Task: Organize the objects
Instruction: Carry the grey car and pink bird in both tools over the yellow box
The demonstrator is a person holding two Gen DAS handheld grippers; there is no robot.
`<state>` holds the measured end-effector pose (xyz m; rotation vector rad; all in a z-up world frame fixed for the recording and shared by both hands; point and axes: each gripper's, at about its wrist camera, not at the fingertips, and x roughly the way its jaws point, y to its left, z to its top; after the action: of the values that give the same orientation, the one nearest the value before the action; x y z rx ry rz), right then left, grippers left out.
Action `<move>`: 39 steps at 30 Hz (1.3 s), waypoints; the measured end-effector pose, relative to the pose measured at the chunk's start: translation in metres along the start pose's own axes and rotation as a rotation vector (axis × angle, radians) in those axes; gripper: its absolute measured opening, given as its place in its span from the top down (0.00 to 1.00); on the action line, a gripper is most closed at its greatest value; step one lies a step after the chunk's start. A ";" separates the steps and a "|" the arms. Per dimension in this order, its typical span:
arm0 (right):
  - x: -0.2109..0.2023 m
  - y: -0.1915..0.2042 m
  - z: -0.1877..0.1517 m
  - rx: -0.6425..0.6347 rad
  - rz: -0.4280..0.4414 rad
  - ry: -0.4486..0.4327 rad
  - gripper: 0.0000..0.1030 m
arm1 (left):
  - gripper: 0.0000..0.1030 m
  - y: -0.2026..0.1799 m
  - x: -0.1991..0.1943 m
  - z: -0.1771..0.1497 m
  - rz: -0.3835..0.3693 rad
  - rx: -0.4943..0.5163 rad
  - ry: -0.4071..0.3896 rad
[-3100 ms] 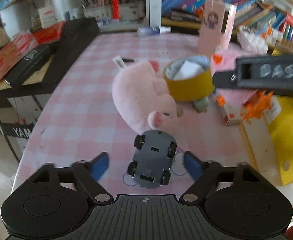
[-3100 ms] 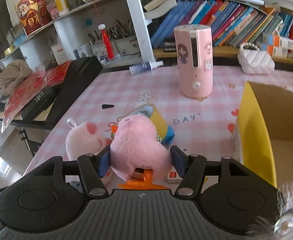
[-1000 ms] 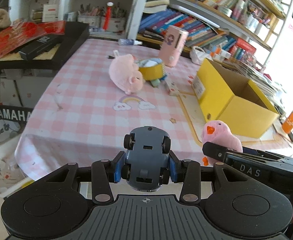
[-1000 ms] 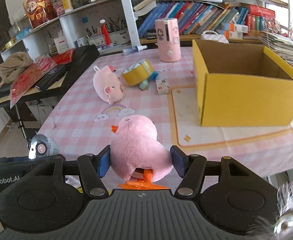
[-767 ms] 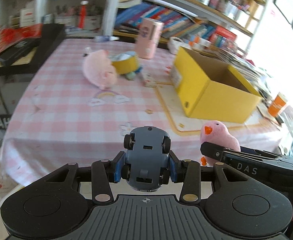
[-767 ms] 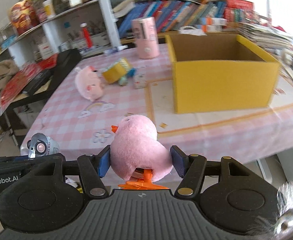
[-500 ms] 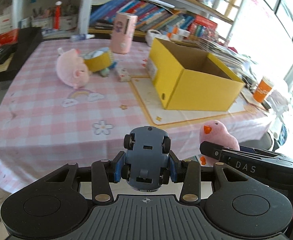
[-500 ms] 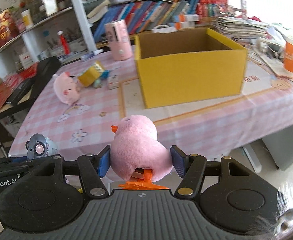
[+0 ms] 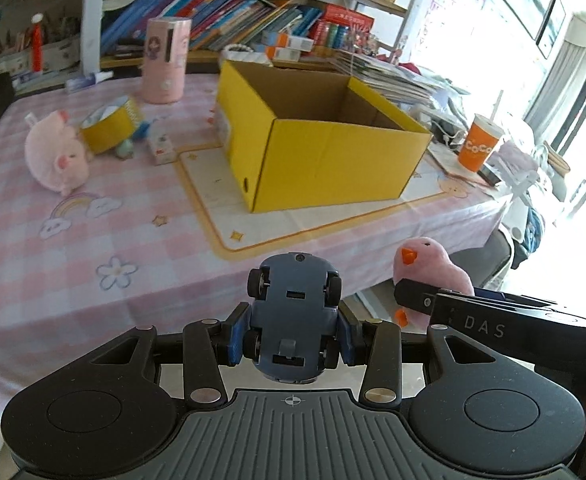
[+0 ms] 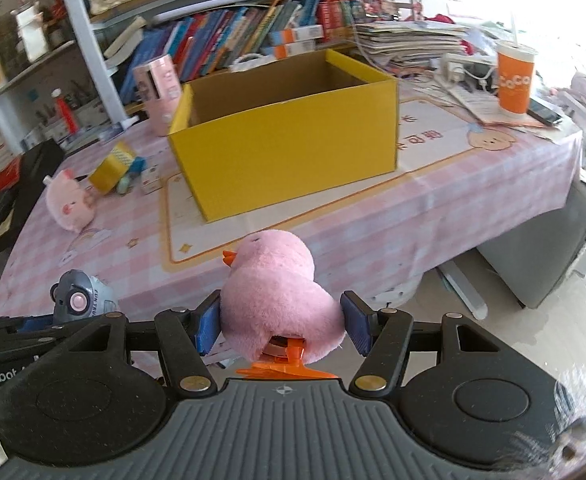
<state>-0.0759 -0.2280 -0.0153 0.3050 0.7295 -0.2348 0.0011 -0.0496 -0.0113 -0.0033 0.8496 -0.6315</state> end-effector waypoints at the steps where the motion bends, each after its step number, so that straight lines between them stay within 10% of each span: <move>1: 0.000 -0.002 0.002 0.002 -0.003 -0.001 0.42 | 0.60 -0.001 0.001 0.002 0.000 0.002 -0.002; 39: 0.018 -0.023 0.033 -0.024 0.006 0.004 0.42 | 0.60 -0.021 0.026 0.030 -0.007 0.025 -0.024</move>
<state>-0.0496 -0.2626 -0.0090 0.2845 0.7350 -0.2193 0.0243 -0.0876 -0.0045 0.0083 0.8187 -0.6475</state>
